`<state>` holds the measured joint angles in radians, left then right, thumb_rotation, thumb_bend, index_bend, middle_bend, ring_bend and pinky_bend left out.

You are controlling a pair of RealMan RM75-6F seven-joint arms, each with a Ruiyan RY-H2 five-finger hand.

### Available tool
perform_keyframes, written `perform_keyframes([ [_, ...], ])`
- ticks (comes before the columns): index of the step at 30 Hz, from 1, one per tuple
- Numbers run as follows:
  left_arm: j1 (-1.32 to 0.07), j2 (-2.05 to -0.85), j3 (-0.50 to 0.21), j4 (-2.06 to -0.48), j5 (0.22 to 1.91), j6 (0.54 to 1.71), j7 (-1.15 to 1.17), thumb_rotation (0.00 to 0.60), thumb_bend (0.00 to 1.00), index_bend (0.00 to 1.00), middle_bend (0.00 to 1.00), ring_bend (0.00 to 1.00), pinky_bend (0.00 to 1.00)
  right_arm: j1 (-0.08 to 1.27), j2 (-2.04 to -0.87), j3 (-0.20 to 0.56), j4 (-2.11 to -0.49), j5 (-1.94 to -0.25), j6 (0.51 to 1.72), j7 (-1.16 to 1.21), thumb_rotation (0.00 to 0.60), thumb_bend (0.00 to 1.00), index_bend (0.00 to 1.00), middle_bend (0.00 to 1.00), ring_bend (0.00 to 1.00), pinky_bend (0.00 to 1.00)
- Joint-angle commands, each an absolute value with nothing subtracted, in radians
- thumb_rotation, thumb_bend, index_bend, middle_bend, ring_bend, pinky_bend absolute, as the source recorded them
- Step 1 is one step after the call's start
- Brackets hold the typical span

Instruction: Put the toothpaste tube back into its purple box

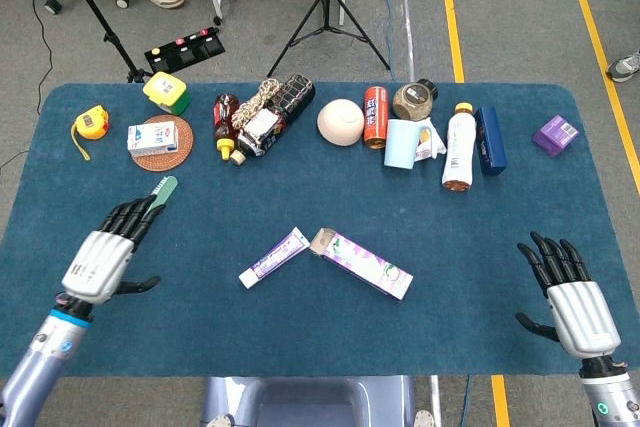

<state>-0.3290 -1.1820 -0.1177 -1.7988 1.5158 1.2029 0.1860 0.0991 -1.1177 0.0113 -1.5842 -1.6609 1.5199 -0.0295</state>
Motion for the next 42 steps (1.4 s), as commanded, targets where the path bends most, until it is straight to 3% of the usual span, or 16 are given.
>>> perform_keyframes([
  [1, -0.413, -1.307, -0.160, -1.776, 1.441, 1.131, 0.290, 0.600, 0.05, 0.00, 0.00, 0.00, 0.07, 0.099, -1.114, 0.013, -1.585, -1.657, 1.521, -0.021, 0.600, 0.07, 0.08, 0.00, 0.00, 0.00],
  [7, -0.490, -1.480, -0.190, -1.697, 1.373, 1.093, 0.384, 0.600, 0.05, 0.00, 0.00, 0.00, 0.07, 0.101, -1.110, 0.017, -1.583, -1.648, 1.518, -0.008, 0.600, 0.07, 0.08, 0.00, 0.00, 0.00],
  [21, -0.639, -1.728, -0.241, -1.561, 1.146, 1.011, 0.588, 0.600, 0.05, 0.00, 0.00, 0.00, 0.07, 0.112, -1.105, 0.023, -1.578, -1.626, 1.493, 0.021, 0.600, 0.07, 0.08, 0.00, 0.00, 0.00],
  [33, -0.773, -1.929, -0.303, -1.444, 0.935, 1.073, 0.881, 0.600, 0.05, 0.00, 0.00, 0.00, 0.07, 0.121, -1.100, 0.023, -1.574, -1.616, 1.472, 0.046, 0.600, 0.07, 0.08, 0.00, 0.00, 0.00],
  [42, -0.850, -2.038, -0.329, -1.345, 0.872, 1.116, 0.972, 0.600, 0.05, 0.00, 0.00, 0.00, 0.07, 0.125, -1.095, 0.024, -1.572, -1.611, 1.466, 0.066, 0.600, 0.07, 0.08, 0.00, 0.00, 0.00],
])
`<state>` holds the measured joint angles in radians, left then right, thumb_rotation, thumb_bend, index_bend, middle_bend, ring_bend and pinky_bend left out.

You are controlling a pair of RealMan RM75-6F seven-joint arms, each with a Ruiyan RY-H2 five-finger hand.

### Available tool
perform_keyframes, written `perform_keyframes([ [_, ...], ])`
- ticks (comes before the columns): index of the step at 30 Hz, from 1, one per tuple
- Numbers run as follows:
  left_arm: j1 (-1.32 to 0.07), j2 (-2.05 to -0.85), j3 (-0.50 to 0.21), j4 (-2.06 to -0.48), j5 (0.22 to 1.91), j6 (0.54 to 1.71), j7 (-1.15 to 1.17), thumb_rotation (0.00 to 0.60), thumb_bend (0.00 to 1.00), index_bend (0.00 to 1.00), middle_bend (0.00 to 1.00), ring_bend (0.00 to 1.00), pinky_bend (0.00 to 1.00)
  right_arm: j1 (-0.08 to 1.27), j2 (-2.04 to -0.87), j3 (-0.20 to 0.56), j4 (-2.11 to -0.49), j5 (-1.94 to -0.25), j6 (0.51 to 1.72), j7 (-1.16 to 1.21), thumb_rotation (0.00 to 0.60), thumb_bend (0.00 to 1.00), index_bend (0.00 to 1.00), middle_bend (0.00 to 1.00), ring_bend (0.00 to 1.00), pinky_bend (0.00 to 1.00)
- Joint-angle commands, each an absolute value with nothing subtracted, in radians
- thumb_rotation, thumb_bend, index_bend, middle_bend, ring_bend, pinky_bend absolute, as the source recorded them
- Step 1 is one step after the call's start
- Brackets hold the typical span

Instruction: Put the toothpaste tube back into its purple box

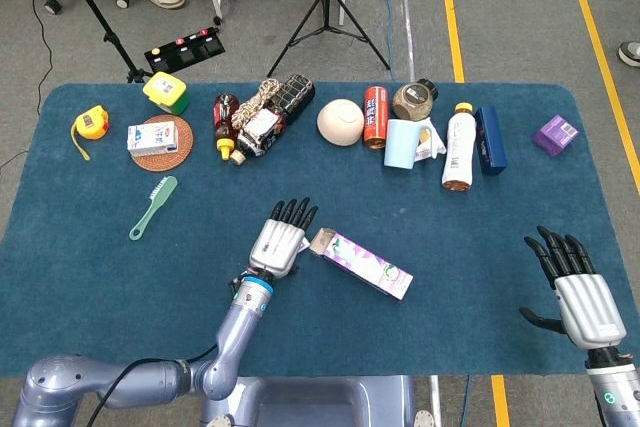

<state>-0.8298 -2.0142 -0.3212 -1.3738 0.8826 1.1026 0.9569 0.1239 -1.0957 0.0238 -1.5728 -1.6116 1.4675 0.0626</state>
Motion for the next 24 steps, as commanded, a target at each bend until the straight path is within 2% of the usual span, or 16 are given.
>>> perform_keyframes([
  [1, -0.856, -2.046, -0.333, -1.332, 0.870, 1.120, 0.973, 0.600, 0.05, 0.00, 0.00, 0.00, 0.07, 0.125, -1.094, 0.024, -1.571, -1.610, 1.466, 0.069, 0.600, 0.07, 0.08, 0.00, 0.00, 0.00],
  [12, -0.875, -2.056, -0.345, -1.261, 0.850, 1.125, 0.952, 0.600, 0.06, 0.00, 0.00, 0.00, 0.07, 0.127, -1.094, 0.021, -1.571, -1.613, 1.462, 0.071, 0.600, 0.07, 0.08, 0.00, 0.00, 0.00],
  [24, -0.856, -2.001, -0.346, -1.240, 0.836, 1.135, 0.914, 0.600, 0.06, 0.00, 0.00, 0.00, 0.07, 0.127, -1.098, 0.019, -1.571, -1.615, 1.464, 0.065, 0.600, 0.07, 0.08, 0.00, 0.00, 0.00],
])
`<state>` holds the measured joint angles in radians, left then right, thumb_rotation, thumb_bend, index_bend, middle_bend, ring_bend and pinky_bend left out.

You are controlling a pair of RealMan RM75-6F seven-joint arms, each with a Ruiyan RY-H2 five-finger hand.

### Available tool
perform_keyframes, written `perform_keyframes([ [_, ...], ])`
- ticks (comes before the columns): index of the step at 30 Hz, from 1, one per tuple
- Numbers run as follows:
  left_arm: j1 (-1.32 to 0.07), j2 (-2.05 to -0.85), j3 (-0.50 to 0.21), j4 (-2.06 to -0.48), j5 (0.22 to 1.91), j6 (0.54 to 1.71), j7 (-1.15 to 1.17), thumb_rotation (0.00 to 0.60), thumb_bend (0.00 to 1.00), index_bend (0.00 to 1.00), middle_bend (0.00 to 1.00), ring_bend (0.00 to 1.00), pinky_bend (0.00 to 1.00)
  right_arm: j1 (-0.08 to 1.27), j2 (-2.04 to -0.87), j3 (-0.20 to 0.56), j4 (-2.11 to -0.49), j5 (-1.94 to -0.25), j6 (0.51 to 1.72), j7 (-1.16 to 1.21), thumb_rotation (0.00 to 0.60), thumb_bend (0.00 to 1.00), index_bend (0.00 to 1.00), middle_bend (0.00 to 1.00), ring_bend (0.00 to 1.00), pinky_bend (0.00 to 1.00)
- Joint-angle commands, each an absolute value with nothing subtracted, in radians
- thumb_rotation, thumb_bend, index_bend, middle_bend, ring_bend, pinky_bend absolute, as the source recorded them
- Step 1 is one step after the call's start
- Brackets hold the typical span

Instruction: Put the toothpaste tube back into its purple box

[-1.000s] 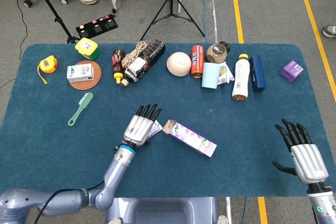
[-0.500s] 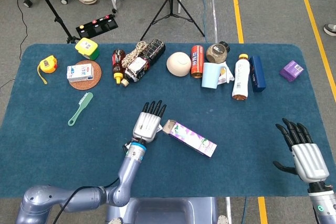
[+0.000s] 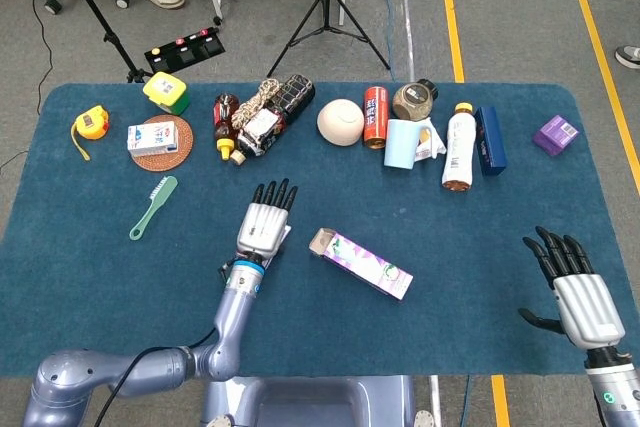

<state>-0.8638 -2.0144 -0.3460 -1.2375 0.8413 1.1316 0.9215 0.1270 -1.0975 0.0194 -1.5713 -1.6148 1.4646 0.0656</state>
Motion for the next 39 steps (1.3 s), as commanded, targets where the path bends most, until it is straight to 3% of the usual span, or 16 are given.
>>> perform_keyframes([
  [1, -0.852, -1.993, -0.346, -1.242, 0.835, 1.137, 0.911, 0.600, 0.06, 0.00, 0.00, 0.00, 0.07, 0.128, -1.098, 0.018, -1.571, -1.615, 1.462, 0.065, 0.600, 0.07, 0.08, 0.00, 0.00, 0.00],
  [19, -0.757, -1.756, -0.269, -1.362, 0.774, 1.143, 0.964, 0.600, 0.07, 0.00, 0.00, 0.00, 0.07, 0.126, -1.097, 0.012, -1.579, -1.626, 1.470, 0.063, 0.600, 0.07, 0.08, 0.00, 0.00, 0.00],
  [30, -0.713, -1.359, -0.114, -1.538, 1.247, 0.875, 0.501, 0.600, 0.15, 0.00, 0.00, 0.00, 0.09, 0.125, -1.098, 0.010, -1.582, -1.631, 1.474, 0.058, 0.600, 0.07, 0.08, 0.00, 0.00, 0.00],
  [39, -0.770, -1.309, 0.000, -1.563, 1.481, 0.804, 0.555, 0.600, 0.17, 0.08, 0.00, 0.00, 0.16, 0.128, -1.106, 0.012, -1.583, -1.624, 1.465, 0.042, 0.600, 0.07, 0.08, 0.00, 0.00, 0.00],
])
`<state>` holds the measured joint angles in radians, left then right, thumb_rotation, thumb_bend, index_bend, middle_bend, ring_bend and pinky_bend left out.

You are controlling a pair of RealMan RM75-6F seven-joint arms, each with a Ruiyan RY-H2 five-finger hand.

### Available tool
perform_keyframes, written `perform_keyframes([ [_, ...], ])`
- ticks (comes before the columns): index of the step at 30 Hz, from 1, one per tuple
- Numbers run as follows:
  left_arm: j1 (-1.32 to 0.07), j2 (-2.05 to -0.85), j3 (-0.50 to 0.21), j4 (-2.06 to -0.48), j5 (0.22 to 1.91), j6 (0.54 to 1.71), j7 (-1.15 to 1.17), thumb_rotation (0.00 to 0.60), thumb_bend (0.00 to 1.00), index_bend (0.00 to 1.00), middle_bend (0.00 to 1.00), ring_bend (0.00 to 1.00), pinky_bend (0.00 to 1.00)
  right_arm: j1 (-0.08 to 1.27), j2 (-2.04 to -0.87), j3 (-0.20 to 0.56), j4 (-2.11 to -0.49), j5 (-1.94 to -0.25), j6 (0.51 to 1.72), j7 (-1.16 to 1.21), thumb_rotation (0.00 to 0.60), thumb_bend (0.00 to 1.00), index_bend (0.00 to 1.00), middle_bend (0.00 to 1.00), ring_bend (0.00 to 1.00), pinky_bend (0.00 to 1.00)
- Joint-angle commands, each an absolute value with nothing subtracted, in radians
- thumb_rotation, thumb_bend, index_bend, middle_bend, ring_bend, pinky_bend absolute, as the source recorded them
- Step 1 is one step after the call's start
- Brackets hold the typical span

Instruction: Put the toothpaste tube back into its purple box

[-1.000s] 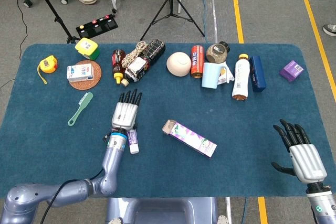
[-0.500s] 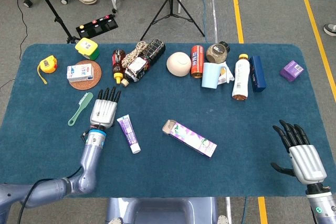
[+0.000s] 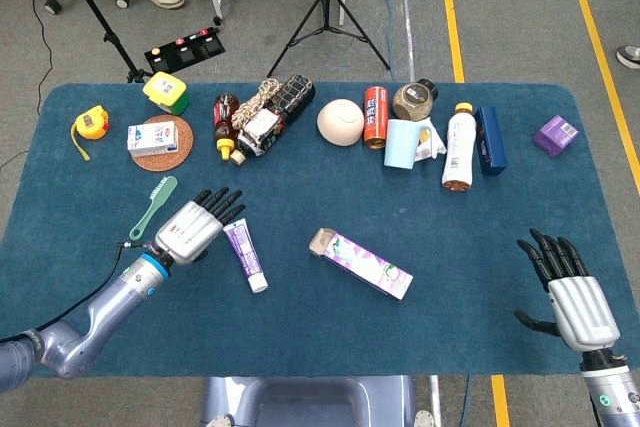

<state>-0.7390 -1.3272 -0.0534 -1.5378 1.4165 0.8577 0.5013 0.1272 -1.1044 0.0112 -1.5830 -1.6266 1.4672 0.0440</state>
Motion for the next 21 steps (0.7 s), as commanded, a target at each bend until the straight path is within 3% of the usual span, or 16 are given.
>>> perform_keyframes([
  [1, -0.773, -1.313, 0.003, -1.565, 1.477, 0.798, 0.572, 0.600, 0.17, 0.09, 0.00, 0.00, 0.16, 0.128, -1.105, 0.012, -1.583, -1.623, 1.465, 0.043, 0.600, 0.07, 0.08, 0.00, 0.00, 0.00],
  [21, -0.852, -1.492, -0.033, -1.475, 1.352, 0.747, 0.814, 0.600, 0.26, 0.16, 0.00, 0.02, 0.17, 0.126, -1.102, 0.019, -1.584, -1.607, 1.466, 0.045, 0.600, 0.07, 0.08, 0.00, 0.00, 0.00],
])
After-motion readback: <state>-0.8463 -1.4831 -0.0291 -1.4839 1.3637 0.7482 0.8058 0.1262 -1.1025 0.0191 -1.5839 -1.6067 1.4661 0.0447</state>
